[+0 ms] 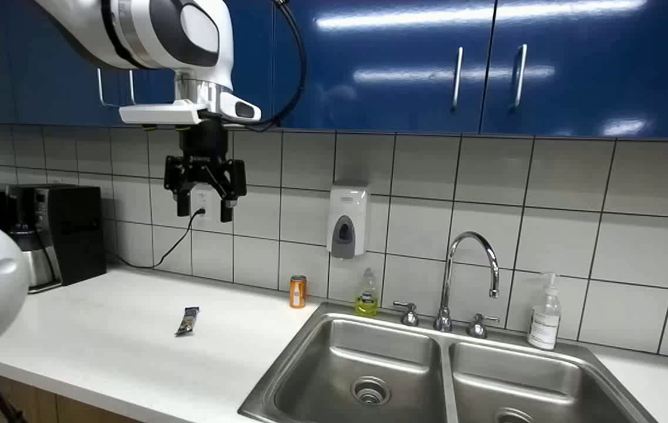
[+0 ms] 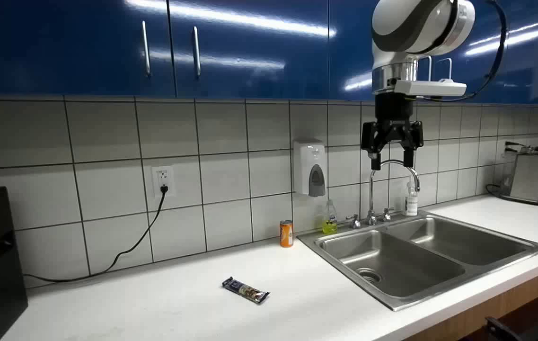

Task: Move the candy bar to the sink

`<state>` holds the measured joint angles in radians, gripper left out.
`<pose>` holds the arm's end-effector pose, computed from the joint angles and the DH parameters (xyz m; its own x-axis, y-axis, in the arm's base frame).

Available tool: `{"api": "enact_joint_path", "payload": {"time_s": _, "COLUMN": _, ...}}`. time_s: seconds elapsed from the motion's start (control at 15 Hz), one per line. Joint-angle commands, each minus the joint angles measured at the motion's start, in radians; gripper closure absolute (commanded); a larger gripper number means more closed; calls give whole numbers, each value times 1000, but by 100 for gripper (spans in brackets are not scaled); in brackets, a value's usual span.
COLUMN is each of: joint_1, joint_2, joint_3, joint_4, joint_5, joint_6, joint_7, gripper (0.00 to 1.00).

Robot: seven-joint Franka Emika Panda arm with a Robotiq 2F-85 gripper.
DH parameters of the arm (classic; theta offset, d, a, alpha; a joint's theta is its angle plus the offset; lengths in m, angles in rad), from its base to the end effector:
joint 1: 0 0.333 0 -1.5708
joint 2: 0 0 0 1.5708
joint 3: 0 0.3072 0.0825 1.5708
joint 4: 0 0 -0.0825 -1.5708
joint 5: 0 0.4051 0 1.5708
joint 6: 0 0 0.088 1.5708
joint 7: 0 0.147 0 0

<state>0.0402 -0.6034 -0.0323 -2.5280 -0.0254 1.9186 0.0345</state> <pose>0.3894 0.0009 0.4221 0.9999 -0.0121 -0.0060 -0.0121 -0.9999 0.0057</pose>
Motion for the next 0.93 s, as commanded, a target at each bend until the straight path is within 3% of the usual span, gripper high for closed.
{"api": "enact_joint_path", "payload": {"time_s": 0.0, "joint_1": -17, "joint_2": 1, "joint_3": 14, "joint_4": 2, "joint_5": 8, "joint_6": -2, "joint_7": -8, "gripper": 0}}
{"api": "enact_joint_path", "payload": {"time_s": 0.87, "joint_1": -12, "joint_2": 31, "joint_3": 26, "joint_4": -29, "joint_5": -5, "joint_6": 25, "joint_7": -9, "gripper": 0}}
